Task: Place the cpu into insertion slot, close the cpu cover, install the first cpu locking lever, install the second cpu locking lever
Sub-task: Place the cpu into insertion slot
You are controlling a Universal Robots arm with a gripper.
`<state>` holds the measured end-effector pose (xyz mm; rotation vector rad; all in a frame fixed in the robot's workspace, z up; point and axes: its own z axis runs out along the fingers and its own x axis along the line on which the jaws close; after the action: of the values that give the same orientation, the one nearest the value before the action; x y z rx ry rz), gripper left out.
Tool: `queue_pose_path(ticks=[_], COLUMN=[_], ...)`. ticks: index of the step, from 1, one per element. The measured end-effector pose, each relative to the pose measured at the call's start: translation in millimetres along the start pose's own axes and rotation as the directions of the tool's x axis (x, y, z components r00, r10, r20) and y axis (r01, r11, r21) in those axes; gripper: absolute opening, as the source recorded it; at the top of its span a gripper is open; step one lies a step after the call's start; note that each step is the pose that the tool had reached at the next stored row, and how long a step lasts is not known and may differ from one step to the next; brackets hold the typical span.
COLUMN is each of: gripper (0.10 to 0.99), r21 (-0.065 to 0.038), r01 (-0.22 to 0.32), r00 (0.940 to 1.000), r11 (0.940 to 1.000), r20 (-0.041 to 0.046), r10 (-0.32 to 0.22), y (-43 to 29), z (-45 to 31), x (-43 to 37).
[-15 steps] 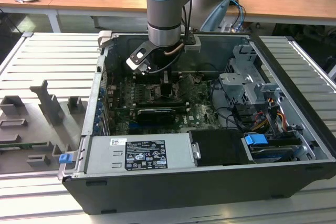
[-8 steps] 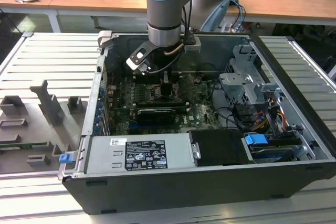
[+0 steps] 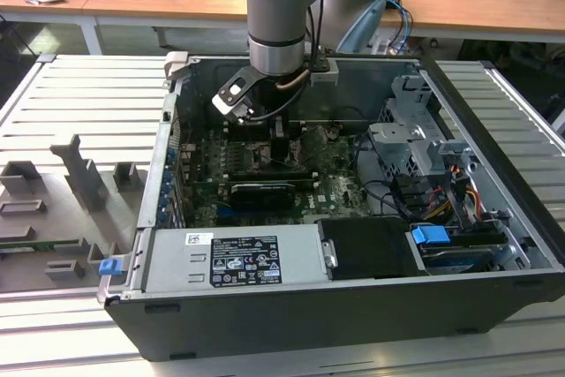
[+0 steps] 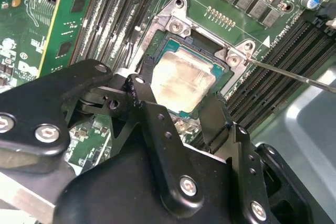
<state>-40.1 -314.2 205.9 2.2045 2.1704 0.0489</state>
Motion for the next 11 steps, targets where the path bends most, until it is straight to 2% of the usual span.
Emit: queue_pose_path(ticks=[1,2,3,4,6,7,8,11], gripper=[0.596,0.471,0.412,0.412,0.29,0.169,0.11,0.106], r21=[0.0,0.0,0.001,0.001,0.002,0.002,0.001,0.002], r01=[0.0,0.0,0.0,0.0,0.0,0.0,0.0,0.0], r00=[1.0,1.0,1.0,1.0,1.0,1.0,1.0,1.0], r11=[1.0,1.0,1.0,1.0,1.0,1.0,1.0,1.0], r20=[0.0,0.0,0.0,-0.0001,0.0,-0.0001,-0.0001,0.0], r10=[0.0,0.0,0.0,0.0,0.0,0.0,0.0,0.0], y=[0.1,0.2,0.2,0.3,0.4,0.5,0.5,0.5], z=[-1.5,-3.8,-4.7,-5.2,-7.4,-7.7,-8.3,-9.0], x=[0.0,0.0,-0.1,-0.1,-0.1,-0.1,-0.1,-0.1])
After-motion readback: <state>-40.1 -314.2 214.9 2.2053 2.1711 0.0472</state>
